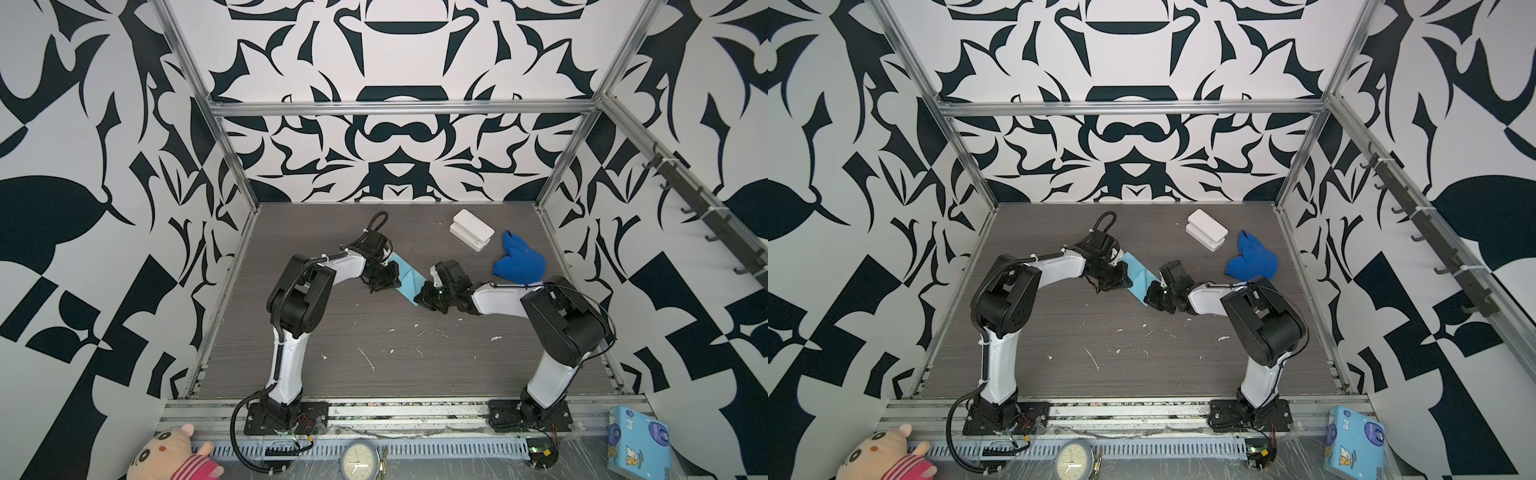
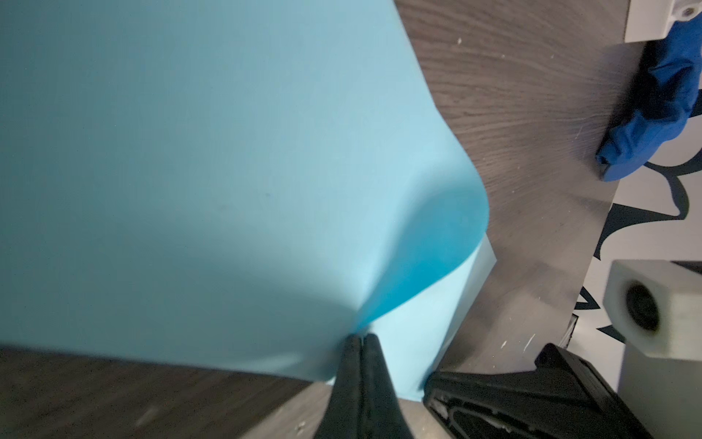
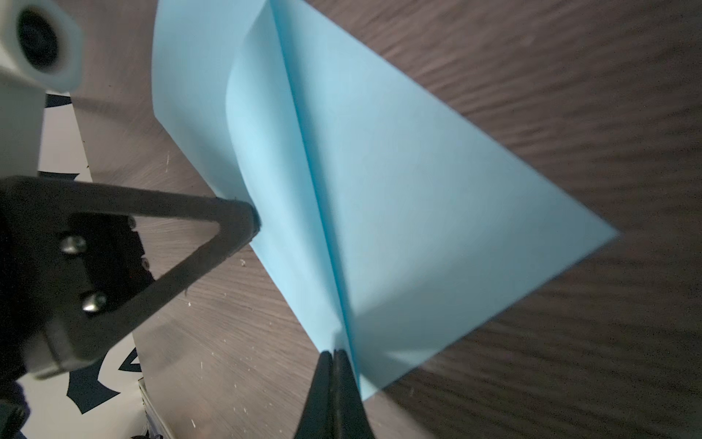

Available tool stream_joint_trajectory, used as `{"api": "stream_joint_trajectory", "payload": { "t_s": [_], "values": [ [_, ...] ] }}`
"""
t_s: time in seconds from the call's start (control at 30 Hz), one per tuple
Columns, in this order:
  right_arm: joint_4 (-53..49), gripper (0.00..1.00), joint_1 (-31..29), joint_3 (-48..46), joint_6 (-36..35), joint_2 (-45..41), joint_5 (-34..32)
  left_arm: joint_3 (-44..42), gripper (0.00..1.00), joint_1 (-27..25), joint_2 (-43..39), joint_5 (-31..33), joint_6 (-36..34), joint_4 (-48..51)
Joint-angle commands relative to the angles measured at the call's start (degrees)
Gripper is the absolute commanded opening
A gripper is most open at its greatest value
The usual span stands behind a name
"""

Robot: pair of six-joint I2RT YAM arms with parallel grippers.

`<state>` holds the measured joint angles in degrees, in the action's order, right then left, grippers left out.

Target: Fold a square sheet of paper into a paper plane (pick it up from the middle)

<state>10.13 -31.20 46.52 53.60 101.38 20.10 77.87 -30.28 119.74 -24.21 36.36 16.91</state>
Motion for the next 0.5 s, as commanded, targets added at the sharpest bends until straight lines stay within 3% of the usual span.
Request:
{"api": "stream_joint_trajectory", "payload": {
  "t_s": [0.0, 0.27, 0.47],
  "values": [
    [-1.6, 0.0, 0.2, -1.0, -0.7, -1.5, 0.2, -0.8, 0.0, -0.2, 1.8, 3.9, -0.6, 4.7],
    [-4.1, 0.0, 0.1, -1.7, -2.5, -4.4, 0.8, -0.6, 0.0, -0.1, 1.9, 3.8, -0.7, 4.6],
    [-7.1, 0.0, 0.9, 6.0, -12.4, -5.2, 1.7, -0.1, 0.0, -0.1, 2.5, 3.5, -2.6, 4.5]
  ]
}}
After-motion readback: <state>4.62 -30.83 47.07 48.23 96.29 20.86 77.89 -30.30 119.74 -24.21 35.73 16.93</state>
